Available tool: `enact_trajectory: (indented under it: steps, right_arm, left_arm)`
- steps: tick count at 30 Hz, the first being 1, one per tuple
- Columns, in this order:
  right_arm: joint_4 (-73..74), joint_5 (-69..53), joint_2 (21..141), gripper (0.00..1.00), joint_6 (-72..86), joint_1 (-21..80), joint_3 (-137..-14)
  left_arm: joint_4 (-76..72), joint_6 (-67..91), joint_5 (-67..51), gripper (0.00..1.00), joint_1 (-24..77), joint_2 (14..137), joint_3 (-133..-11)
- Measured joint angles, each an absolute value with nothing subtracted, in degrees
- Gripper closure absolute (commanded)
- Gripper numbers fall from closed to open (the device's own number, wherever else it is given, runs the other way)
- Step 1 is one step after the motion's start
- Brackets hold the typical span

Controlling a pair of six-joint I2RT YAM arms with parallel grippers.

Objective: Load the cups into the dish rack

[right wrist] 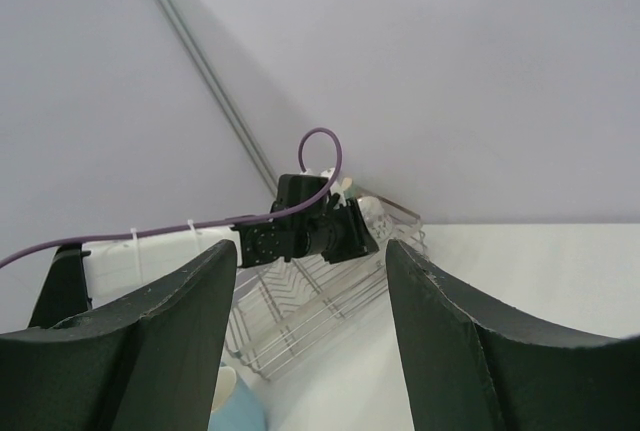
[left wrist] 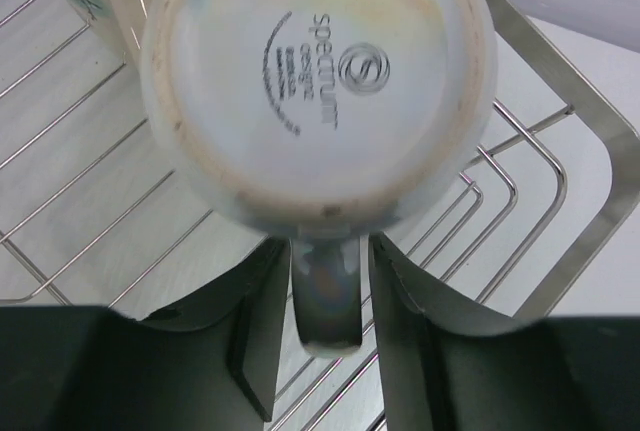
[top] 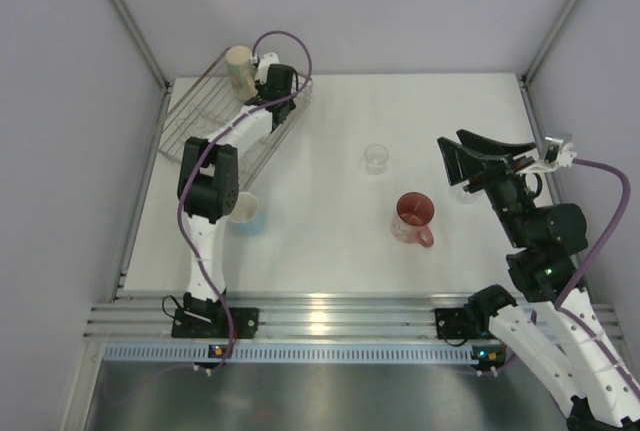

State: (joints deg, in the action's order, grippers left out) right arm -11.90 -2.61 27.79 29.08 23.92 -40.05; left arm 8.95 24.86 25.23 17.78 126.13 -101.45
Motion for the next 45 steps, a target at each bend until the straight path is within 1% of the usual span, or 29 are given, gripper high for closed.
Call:
enact_trajectory:
  steps: [3, 6, 12, 14, 17, 22, 30, 35, 45]
  right_arm:
    - [-11.9, -2.6, 27.7, 0.38, 29.1, 23.9, -40.1]
    - [-11.4, -2.6, 27.5, 0.38, 29.1, 23.9, -40.1]
    - [-10.9, -2.6, 26.9, 0.38, 29.1, 23.9, -40.1]
    - [-10.8, -2.6, 26.8, 0.38, 29.1, 23.9, -40.1]
    - [-10.4, -2.7, 26.6, 0.38, 29.1, 23.9, -40.1]
    - [-9.5, -2.7, 26.1, 0.38, 29.1, 23.9, -40.1]
    - [-9.0, -2.6, 25.5, 0.37, 29.0, 23.9, -40.1]
    - [-8.9, -2.6, 25.6, 0.37, 29.0, 23.9, -40.2]
    - [-8.0, -2.6, 25.6, 0.38, 29.1, 23.9, -40.2]
  left_arm:
    - [8.1, 24.7, 25.1, 0.46, 17.8, 125.7, -101.4]
    - [7.5, 24.6, 24.9, 0.44, 17.9, 124.6, -101.4]
    - [6.8, 24.2, 23.9, 0.44, 18.0, 122.8, -101.4]
    - [6.8, 24.1, 23.0, 0.47, 18.0, 122.3, -101.4]
    - [6.8, 23.9, 21.5, 0.49, 18.0, 122.0, -101.4]
    - [6.8, 23.8, 19.8, 0.49, 18.0, 121.9, -101.4]
    - [6.0, 23.2, 12.8, 0.49, 18.0, 121.9, -101.9]
    - [5.1, 22.9, 10.0, 0.48, 18.0, 121.9, -102.3]
    - [4.6, 21.6, 9.7, 0.43, 18.0, 121.0, -101.3]
